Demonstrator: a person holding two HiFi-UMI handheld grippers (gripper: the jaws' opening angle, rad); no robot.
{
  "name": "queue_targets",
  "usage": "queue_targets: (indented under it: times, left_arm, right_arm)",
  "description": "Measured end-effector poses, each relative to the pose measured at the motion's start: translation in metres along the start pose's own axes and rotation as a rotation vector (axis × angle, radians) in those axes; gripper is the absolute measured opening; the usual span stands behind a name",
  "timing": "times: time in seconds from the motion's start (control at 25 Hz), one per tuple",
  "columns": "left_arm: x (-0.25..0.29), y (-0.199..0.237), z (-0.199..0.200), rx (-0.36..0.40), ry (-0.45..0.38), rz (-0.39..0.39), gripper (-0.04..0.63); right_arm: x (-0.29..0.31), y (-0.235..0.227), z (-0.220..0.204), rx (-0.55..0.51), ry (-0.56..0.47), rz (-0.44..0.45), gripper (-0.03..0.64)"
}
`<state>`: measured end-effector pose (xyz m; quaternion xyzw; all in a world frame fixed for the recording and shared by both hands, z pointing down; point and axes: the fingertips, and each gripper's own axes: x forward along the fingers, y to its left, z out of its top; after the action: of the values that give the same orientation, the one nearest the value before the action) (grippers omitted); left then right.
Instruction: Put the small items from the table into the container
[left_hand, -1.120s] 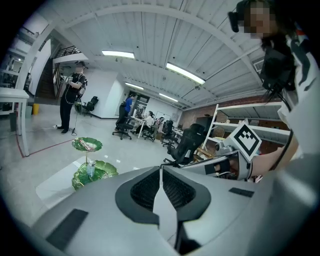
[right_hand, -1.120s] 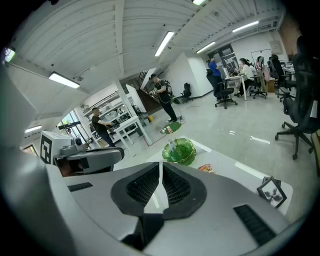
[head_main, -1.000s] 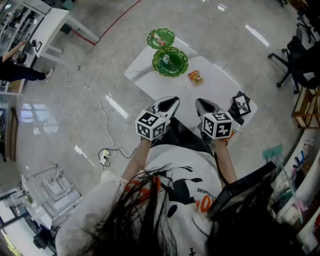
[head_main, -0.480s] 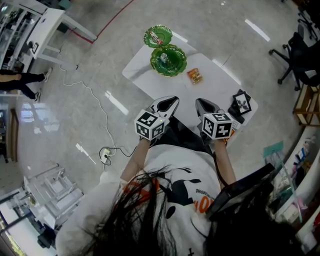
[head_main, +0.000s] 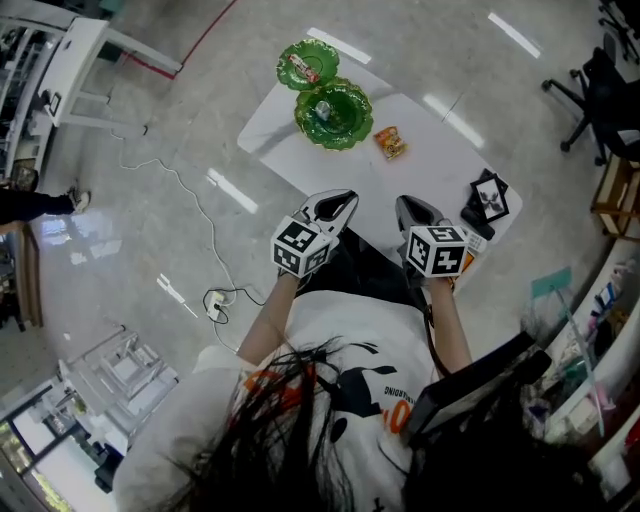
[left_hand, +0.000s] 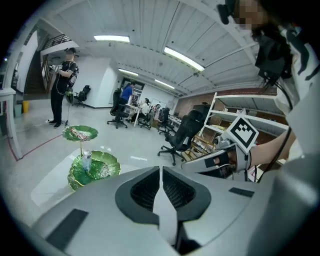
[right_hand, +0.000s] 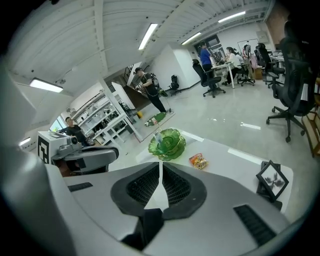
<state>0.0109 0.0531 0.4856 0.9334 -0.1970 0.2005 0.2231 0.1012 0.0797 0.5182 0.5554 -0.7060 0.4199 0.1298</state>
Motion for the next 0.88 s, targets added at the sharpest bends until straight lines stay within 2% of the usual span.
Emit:
queue_targets:
  times: [0.12,0.4,0.88]
  left_arm:
    - [0.017,0.017,0.001,0.022,0.024,-0.009,0.011]
    - [0.048,0.054,-0.011,0.013,0.084,-0.041,0.011]
    - [0.094,0.097,-0.064,0.008,0.207,-0.116,0.011]
  right_arm:
    - [0.021,-0.013,0.001,0.008,0.012,-0.022,0.032]
    - [0.071,-0.038,-0.004,0.034,0.060,-0.060,0.032]
    - [0.160,-0.108,-0.025,0.096,0.124,-0.130,0.032]
